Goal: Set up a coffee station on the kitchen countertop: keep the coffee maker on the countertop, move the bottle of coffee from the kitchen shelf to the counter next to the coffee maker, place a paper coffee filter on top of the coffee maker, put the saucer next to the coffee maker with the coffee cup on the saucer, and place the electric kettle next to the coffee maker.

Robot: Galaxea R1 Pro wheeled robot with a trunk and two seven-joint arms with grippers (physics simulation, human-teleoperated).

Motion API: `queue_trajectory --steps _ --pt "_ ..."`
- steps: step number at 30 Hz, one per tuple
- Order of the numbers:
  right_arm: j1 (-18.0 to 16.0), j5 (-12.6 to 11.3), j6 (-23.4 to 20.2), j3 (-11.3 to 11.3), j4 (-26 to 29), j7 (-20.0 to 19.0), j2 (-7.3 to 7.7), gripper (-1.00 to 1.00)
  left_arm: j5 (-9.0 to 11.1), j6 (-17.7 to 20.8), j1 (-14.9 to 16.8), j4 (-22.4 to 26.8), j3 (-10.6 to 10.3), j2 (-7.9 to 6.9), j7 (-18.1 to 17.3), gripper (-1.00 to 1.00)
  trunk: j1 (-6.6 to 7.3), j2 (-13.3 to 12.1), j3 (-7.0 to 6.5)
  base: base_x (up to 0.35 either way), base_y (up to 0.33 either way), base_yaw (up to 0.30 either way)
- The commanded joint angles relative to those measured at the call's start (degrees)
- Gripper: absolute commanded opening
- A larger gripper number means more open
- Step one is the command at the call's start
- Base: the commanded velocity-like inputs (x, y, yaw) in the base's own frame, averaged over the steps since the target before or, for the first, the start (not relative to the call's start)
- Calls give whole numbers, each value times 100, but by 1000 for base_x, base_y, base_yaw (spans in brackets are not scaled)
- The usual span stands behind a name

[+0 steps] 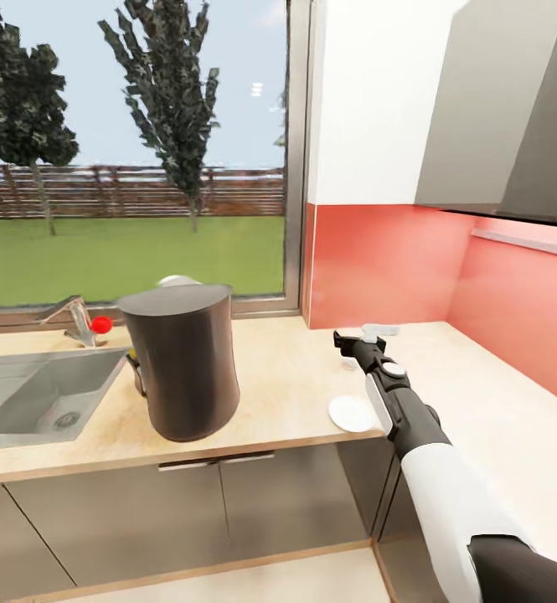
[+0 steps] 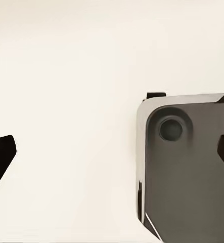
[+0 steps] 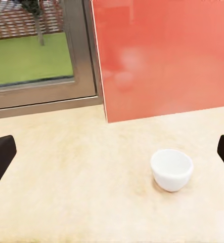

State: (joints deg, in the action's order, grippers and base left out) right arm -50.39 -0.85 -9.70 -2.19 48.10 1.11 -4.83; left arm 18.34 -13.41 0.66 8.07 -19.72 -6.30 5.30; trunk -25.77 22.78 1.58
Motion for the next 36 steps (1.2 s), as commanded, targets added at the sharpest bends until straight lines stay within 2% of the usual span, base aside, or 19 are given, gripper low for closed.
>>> queue_trajectory --steps 1,10,28,36 --pt "-3 -8 -32 -9 11 11 -4 100 38 -13 4 1 -50 -1 23 100 -2 14 14 -219 203 -3" --pt "-4 -3 -32 -17 31 12 7 100 38 -21 4 4 -52 14 23 100 -2 14 3 -55 51 -91" --pt "-4 -3 -33 -18 17 12 8 100 38 -89 5 156 -51 -10 21 100 -2 14 -46 -2 2 -243" --pt "-3 -3 -32 -18 30 12 7 100 38 -100 11 248 -50 -10 21 100 -2 14 -48 -177 163 -259"
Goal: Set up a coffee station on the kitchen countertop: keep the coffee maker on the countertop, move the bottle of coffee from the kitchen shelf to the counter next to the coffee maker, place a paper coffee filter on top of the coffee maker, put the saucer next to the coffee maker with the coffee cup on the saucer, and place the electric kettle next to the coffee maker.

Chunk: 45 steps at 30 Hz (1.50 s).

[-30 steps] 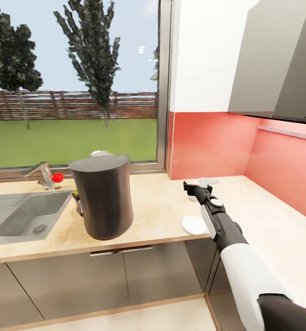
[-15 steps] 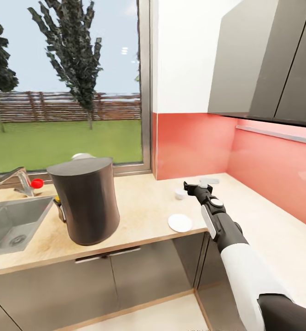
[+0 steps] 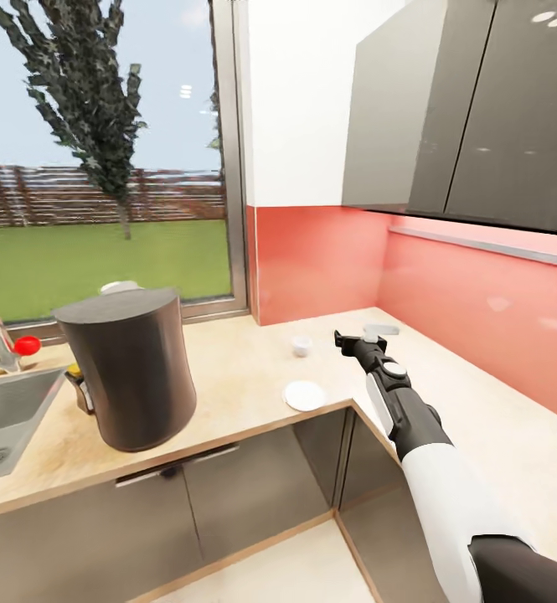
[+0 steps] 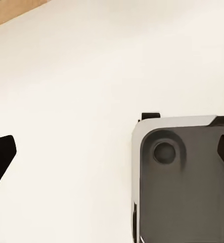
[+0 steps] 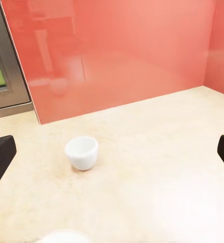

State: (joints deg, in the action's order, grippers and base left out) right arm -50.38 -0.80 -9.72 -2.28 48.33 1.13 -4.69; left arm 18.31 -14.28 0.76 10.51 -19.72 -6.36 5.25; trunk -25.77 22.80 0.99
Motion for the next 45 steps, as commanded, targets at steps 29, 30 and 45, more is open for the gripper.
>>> queue_trajectory --steps 29,30,45 --pt "-7 18 -47 -9 199 8 26 100 -1353 -569 3 2422 -125 83 -288 100 -1 12 11 -191 65 -35" --pt "-6 18 -47 -9 197 9 24 100 -1394 -564 3 2551 -123 83 -288 100 -1 12 11 -113 0 0" --pt "-5 24 -48 -9 174 10 22 100 -1675 -504 305 4669 -128 196 -296 100 -1 12 11 -18 0 0"
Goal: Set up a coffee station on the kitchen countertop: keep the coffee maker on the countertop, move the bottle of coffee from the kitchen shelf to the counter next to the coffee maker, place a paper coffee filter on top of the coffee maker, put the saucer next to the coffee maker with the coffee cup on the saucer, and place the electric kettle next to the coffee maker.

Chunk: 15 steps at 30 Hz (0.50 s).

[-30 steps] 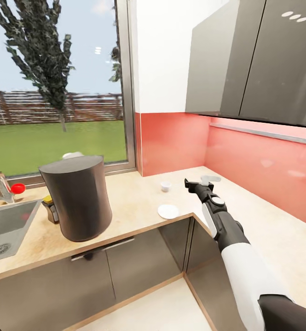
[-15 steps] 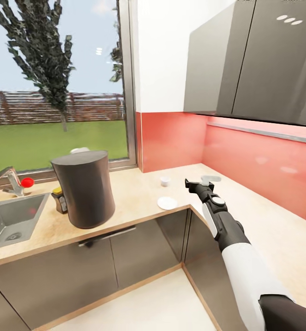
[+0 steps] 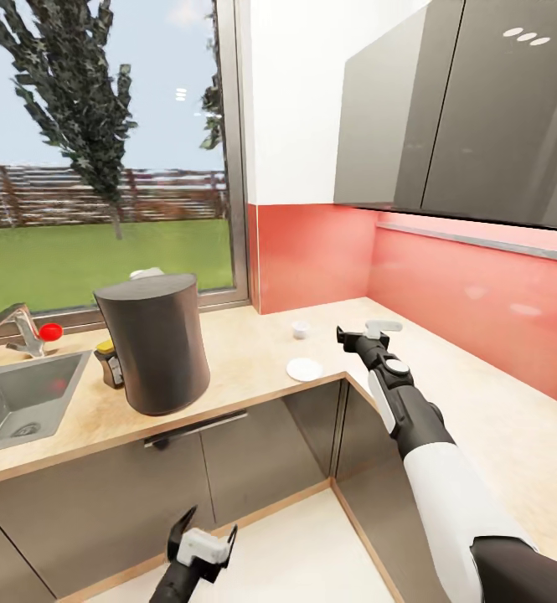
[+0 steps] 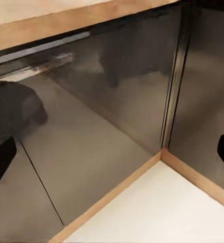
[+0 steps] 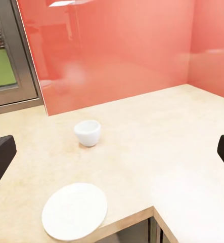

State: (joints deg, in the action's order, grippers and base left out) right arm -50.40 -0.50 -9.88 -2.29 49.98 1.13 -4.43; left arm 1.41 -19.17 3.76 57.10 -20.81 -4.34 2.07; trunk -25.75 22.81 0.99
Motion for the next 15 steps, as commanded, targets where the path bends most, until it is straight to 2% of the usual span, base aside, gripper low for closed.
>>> queue_trajectory --steps 1,3,4,7,8,9,10,11,13,14,15 --pt "-4 -6 -31 -9 3 10 -5 100 18 -11 7 227 -23 -6 22 100 -3 11 11 0 0 0" --pt "-4 -4 -31 -9 -5 10 -5 100 32 7 11 622 -22 -1 7 100 -3 11 11 0 0 0" --pt "-2 -3 -31 -8 -11 10 -5 100 53 66 17 974 -17 6 -105 100 -3 11 11 0 0 0" --pt "-4 2 -31 -8 -19 10 -6 100 100 325 24 1521 -8 10 -305 100 -3 11 11 0 0 0" --pt "-5 3 -30 -8 -24 12 -6 100 128 485 26 1766 -6 12 -353 100 -3 11 11 0 0 0" --pt "-5 6 -31 -13 -24 16 -4 100 192 993 34 2371 -3 15 -416 100 -3 11 11 0 0 0" --pt "-5 6 -29 -13 -24 18 -3 100 232 1316 102 2672 -3 24 -434 100 -3 11 11 0 0 0" --pt "-5 6 -28 -12 -24 18 -2 100 249 1415 150 2752 -3 27 -438 100 -3 11 11 0 0 0" --pt "-5 5 -24 -14 -7 19 0 100 606 2141 848 3032 8 43 -444 100 -3 11 11 0 0 0" --pt "-5 6 -23 -16 2 19 2 100 887 2460 1156 3059 18 41 -444 100 -3 11 11 0 0 0" --pt "-5 6 -23 -18 4 19 4 100 976 2557 1250 3065 22 40 -444 100 -3 11 11 0 0 0"
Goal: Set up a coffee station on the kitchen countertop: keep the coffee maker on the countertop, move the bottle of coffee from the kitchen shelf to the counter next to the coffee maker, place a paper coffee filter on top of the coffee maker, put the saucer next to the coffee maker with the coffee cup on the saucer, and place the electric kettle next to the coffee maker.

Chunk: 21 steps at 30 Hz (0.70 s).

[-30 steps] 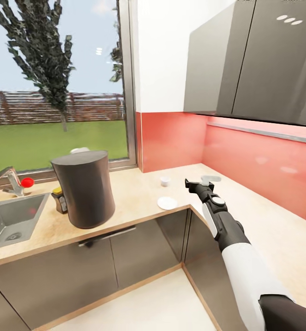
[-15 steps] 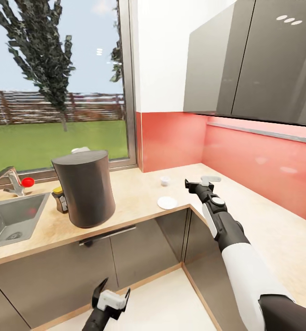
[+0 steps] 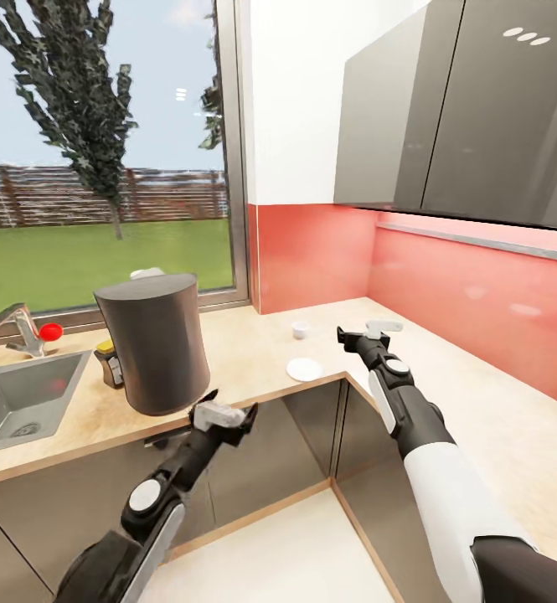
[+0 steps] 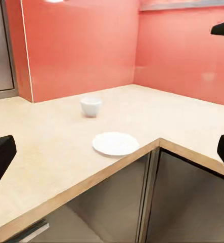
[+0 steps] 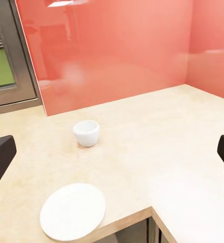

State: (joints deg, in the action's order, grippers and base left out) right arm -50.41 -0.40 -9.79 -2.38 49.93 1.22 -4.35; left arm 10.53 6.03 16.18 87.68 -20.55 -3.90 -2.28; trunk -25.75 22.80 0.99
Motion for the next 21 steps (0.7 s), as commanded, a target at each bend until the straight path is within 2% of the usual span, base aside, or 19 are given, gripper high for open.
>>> queue_trajectory --steps 1,3,5,7,8,10,13,17,21 --pt "-2 -4 -32 -11 12 10 -1 100 242 224 193 15 7 -6 -9 100 -3 11 11 0 0 0" --pt "-3 -5 -31 -15 14 10 -3 100 559 584 566 18 18 -11 -6 100 -3 11 11 0 0 0" --pt "-3 -4 -31 -16 15 10 -2 100 749 862 847 12 26 -13 -3 100 -3 11 11 0 0 0" --pt "-2 -7 -36 -16 24 10 1 100 1054 1457 1410 -16 110 -20 14 100 -3 11 11 0 0 0" --pt "-3 -9 -38 -17 29 10 2 100 1127 1630 1558 -24 198 -21 18 100 -3 11 11 0 0 0" --pt "-3 -12 -40 -17 45 3 3 100 1314 2187 1891 -67 789 -19 15 100 -3 11 11 0 0 0" --pt "-2 -17 -40 -17 54 -2 8 100 1394 2611 2033 -164 1180 -22 9 100 -3 11 11 0 0 0" --pt "-3 -23 -47 -7 52 -7 35 100 1426 2995 2093 -369 1358 -32 -2 100 -3 11 11 0 0 0" --pt "-3 -32 -291 1 43 -7 37 100 1441 3117 2062 -594 1402 -33 -23 100 -3 11 11 0 0 -69"
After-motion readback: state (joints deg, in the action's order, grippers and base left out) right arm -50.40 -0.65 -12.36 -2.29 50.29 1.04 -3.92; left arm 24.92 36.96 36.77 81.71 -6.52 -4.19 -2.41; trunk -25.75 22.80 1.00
